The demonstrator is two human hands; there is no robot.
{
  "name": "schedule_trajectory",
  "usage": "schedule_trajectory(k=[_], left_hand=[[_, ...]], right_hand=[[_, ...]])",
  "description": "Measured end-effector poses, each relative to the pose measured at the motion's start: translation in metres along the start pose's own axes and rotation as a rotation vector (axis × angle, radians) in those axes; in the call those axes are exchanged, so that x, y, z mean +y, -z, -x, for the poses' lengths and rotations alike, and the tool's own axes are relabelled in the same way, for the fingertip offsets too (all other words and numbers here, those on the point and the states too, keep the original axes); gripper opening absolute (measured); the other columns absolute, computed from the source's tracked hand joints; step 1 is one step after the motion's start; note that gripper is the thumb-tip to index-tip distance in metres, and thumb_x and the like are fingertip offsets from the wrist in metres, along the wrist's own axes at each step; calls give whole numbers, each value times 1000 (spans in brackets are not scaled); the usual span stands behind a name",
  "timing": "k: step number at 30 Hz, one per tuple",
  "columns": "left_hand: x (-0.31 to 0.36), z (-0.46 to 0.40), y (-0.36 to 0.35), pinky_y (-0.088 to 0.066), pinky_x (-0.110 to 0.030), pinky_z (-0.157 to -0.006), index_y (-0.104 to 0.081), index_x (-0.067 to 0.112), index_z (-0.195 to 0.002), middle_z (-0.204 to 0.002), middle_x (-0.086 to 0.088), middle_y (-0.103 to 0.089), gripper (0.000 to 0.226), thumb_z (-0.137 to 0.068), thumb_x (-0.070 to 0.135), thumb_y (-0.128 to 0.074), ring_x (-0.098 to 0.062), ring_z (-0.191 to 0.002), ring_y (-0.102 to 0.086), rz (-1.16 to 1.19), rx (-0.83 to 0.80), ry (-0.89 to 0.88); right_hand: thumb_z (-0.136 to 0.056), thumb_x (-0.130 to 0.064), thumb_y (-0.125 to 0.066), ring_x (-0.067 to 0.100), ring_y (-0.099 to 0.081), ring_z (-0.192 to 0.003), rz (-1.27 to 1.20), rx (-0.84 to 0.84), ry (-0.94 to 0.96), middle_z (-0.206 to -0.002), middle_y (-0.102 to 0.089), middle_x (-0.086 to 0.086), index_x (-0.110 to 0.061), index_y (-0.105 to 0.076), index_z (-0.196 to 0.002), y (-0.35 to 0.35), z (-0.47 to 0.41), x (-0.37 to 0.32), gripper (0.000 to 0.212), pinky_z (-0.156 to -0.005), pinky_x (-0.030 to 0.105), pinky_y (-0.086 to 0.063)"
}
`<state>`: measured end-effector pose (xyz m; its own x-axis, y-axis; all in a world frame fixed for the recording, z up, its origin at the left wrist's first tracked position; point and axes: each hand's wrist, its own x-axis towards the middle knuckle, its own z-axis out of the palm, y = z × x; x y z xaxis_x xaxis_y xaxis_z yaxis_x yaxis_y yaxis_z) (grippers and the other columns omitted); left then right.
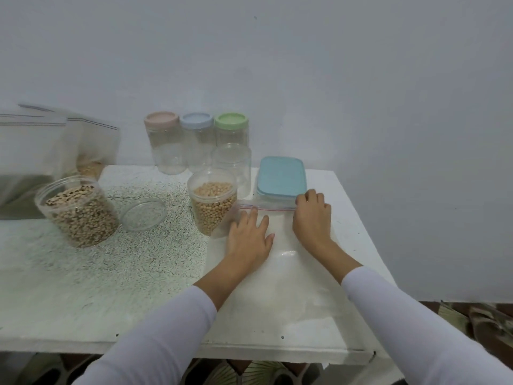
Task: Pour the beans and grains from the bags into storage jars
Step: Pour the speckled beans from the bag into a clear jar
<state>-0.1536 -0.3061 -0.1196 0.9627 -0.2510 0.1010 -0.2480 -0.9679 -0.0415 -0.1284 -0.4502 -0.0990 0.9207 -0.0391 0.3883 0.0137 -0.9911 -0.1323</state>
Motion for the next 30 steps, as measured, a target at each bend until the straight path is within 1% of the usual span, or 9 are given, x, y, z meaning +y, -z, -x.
schedule_trajectory(k=[2,4,6,10,16,22,25,27,30], left_hand=[[3,-5,1,-26,-45,-107,-18,21,-150,-159,-12,-9,54,-101,44,-23,-33,-143,-14,1,-39,13],[6,-11,2,-23,-46,-110,-15,22,-151,-160,-12,-7,56,-102,46,-19,-33,-144,-12,-11,-71,22],[8,-14,4,-21,-46,-111,-13,23,-152,-160,-11,-7,59,-101,51,-16,-33,-144,-11,-25,-95,28],[11,-26,8,-22,-45,-111,-12,23,-152,-160,-12,-6,62,-99,55,-14,-32,-145,-10,-76,-125,44],[15,-42,8,-24,-45,-109,-13,21,-152,-159,-13,-6,63,-99,55,-17,-32,-144,-13,-95,-179,62],[10,-52,5,-26,-44,-109,-13,7,-150,-158,-13,-11,71,-99,55,-22,-29,-143,-17,-13,-171,57],[10,-49,12,-27,-39,-110,-16,1,-148,-156,-16,-16,65,-101,42,-32,-29,-142,-17,104,-203,78],[9,-47,27,-35,-37,-103,-35,1,-137,-144,-15,-36,43,-100,21,-42,-28,-134,-30,185,-95,42],[-2,-44,62,-51,-43,-79,-59,2,-106,-109,-14,-58,24,-83,1,-64,-32,-107,-52,224,372,-61]], right_hand=[[-72,12,-57,40,-54,-97,-24,97,65,-108,-57,21,0,-60,-102,1,-15,1,32,-74,42,-39],[-81,7,-51,36,-46,-121,33,21,158,-132,-50,18,-3,-53,-121,0,-32,2,41,-98,48,-32],[-90,-2,-49,28,-40,-129,111,-77,239,-136,-48,8,-11,-47,-129,-3,-42,3,40,-110,48,-18],[-92,-8,-50,24,-53,-110,192,-82,281,-112,-62,-1,-17,-54,-116,-3,-61,4,26,-111,46,-14],[-90,1,-45,23,-56,-111,88,-42,257,-115,-65,0,-16,-57,-122,23,-90,6,39,-114,47,-8],[-87,-5,-51,25,-55,-106,104,-105,297,-106,-65,-2,-16,-61,-103,13,-76,12,23,-106,41,-21],[-86,-6,-50,26,-53,-106,135,-145,283,-105,-63,0,-15,-60,-101,5,-68,15,20,-102,39,-25],[-85,-6,-51,26,-51,-108,171,-154,270,-110,-62,1,-14,-59,-104,4,-67,15,22,-102,40,-25],[-79,-7,-53,34,-50,-111,104,-70,274,-116,-61,10,-6,-62,-104,8,-66,1,27,-101,48,-28]])
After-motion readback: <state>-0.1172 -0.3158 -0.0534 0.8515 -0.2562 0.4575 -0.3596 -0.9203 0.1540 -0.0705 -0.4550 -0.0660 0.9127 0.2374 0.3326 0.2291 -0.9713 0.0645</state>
